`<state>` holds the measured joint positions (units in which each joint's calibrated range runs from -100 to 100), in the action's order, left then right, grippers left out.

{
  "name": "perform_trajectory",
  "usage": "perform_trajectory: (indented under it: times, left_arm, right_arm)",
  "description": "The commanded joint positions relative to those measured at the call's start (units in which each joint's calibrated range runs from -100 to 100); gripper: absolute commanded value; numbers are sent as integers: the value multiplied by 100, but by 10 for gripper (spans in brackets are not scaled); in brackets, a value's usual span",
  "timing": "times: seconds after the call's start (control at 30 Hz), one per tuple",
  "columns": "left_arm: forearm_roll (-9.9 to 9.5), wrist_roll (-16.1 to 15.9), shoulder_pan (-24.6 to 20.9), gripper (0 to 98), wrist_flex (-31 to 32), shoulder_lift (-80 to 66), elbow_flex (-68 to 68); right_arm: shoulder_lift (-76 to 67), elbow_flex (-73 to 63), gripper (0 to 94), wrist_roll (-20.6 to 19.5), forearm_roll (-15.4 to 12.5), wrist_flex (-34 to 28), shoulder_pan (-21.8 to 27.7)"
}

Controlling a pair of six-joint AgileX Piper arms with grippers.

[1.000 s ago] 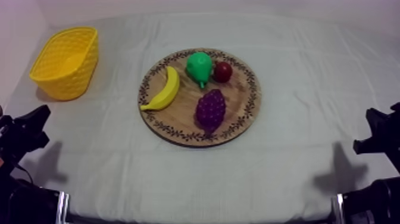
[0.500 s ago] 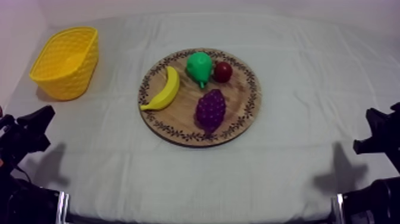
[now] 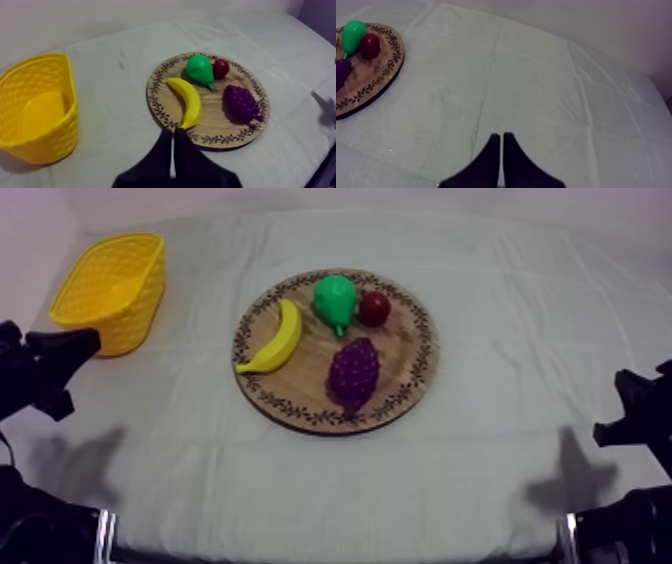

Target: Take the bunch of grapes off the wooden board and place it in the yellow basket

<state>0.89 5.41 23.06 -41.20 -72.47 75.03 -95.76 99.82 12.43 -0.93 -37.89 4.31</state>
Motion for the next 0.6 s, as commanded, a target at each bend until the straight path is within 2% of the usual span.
perform_trajectory:
  times: [0.0,0.1,0.3,0.43,0.57]
  left_arm:
    - [95,8,38,0,-737,905,-1206]
    - [238,122,90,0,-1365,1639,-1988]
    - [346,796,262,0,-2455,3044,-3205]
    - [302,1114,413,0,-3055,3887,-3876]
    - [101,1484,681,0,-3734,4660,-4676]
  right_arm:
    - [0,-4,3,0,-2,-2,-2]
    - [0,-4,3,0,-2,-2,-2]
    - [0,-4,3,0,-2,-2,-2]
    - [0,-4,3,0,-2,-2,-2]
    - [0,-4,3,0,-2,-2,-2]
